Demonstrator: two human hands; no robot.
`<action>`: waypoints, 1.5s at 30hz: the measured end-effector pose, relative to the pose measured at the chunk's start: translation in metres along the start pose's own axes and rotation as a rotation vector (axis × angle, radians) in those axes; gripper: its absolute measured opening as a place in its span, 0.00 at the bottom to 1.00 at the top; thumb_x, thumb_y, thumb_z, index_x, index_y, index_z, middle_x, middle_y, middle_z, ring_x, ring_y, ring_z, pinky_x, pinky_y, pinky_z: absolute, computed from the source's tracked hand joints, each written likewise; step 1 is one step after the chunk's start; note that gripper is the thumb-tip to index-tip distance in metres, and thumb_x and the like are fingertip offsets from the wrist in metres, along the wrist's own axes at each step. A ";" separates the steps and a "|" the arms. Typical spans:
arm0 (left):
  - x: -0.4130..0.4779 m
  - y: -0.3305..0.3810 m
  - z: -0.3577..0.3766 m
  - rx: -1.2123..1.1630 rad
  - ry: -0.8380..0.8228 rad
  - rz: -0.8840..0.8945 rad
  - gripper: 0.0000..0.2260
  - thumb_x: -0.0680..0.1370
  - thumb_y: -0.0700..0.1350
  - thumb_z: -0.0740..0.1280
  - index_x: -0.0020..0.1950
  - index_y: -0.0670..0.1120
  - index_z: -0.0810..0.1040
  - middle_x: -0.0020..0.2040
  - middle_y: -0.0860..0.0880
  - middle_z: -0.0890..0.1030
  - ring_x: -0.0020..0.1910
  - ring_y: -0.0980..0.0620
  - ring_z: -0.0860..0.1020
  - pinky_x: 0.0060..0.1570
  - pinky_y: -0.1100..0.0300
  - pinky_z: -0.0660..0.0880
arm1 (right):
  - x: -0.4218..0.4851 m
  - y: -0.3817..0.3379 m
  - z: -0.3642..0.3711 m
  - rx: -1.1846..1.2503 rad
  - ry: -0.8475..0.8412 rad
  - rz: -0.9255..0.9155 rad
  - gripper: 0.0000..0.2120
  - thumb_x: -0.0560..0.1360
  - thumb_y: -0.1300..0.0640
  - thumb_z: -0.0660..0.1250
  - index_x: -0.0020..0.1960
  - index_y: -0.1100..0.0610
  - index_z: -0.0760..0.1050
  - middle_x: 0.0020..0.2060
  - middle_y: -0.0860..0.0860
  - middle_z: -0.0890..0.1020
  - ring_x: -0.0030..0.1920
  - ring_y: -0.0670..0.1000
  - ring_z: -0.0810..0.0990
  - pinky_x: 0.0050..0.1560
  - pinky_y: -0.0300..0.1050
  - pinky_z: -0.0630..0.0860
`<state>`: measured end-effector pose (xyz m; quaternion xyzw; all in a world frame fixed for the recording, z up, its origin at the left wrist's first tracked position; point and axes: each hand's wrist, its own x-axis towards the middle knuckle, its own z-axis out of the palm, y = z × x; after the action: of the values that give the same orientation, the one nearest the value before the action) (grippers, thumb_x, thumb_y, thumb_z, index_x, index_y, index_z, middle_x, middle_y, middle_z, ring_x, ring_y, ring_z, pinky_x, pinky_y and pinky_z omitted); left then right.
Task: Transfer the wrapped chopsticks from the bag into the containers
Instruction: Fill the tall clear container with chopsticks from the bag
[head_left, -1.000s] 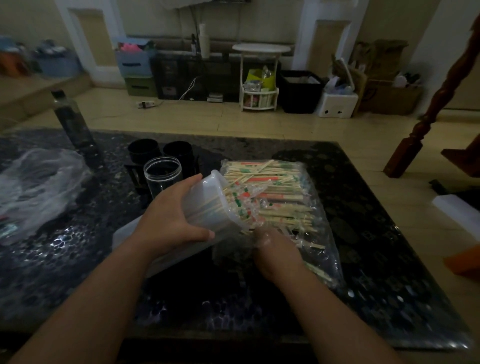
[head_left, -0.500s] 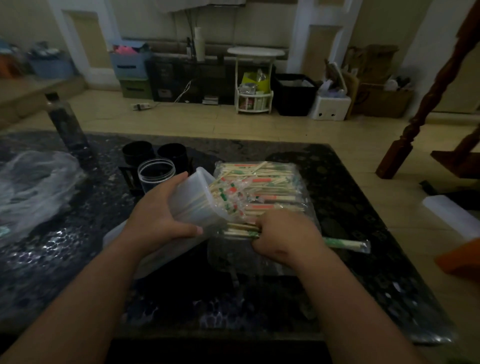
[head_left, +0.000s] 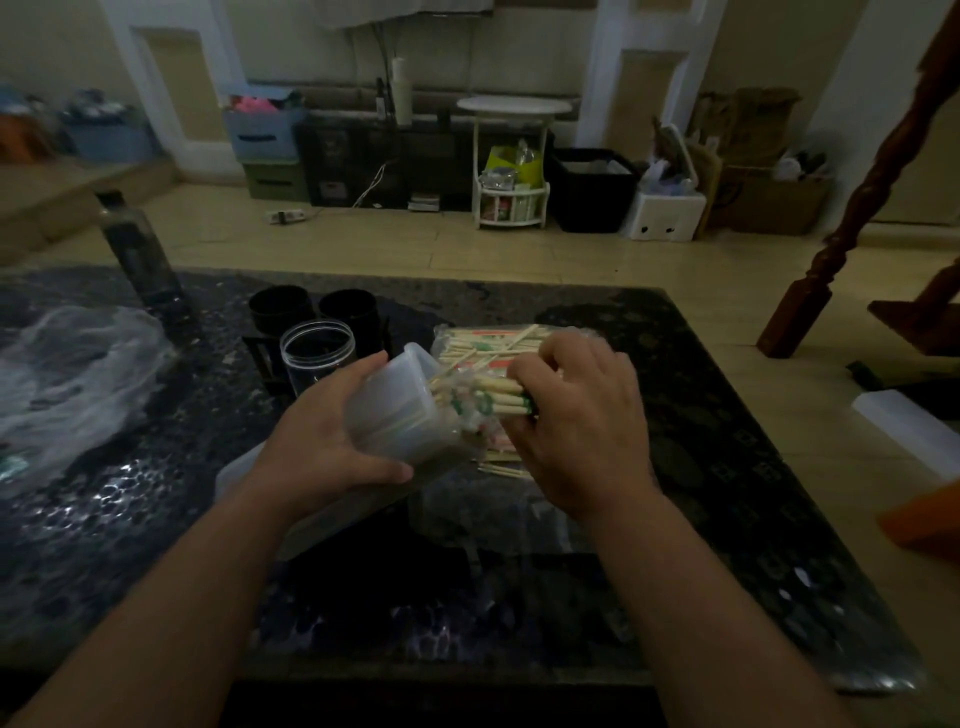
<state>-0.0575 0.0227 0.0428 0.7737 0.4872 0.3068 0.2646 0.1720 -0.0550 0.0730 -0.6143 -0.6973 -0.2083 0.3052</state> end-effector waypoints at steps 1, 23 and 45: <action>0.000 0.000 -0.001 0.003 -0.001 0.000 0.53 0.48 0.65 0.74 0.73 0.61 0.64 0.70 0.56 0.69 0.68 0.52 0.68 0.67 0.50 0.67 | 0.000 0.000 0.001 0.042 0.043 0.023 0.12 0.71 0.48 0.63 0.48 0.54 0.77 0.44 0.53 0.74 0.39 0.50 0.68 0.37 0.43 0.64; 0.001 0.003 0.001 0.018 -0.029 -0.008 0.54 0.48 0.64 0.73 0.74 0.59 0.64 0.66 0.59 0.68 0.64 0.58 0.68 0.60 0.58 0.65 | 0.007 -0.018 0.010 1.014 0.460 0.609 0.16 0.78 0.44 0.59 0.35 0.46 0.74 0.29 0.47 0.76 0.32 0.56 0.78 0.34 0.60 0.76; -0.003 0.008 0.001 0.010 -0.071 0.005 0.51 0.52 0.55 0.78 0.74 0.61 0.63 0.66 0.59 0.68 0.62 0.58 0.68 0.58 0.60 0.65 | 0.006 -0.012 0.022 1.608 0.103 1.002 0.06 0.77 0.61 0.66 0.53 0.53 0.73 0.50 0.61 0.82 0.46 0.60 0.81 0.41 0.54 0.78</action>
<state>-0.0532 0.0171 0.0472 0.7867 0.4769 0.2773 0.2770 0.1557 -0.0376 0.0621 -0.4380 -0.2728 0.4627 0.7209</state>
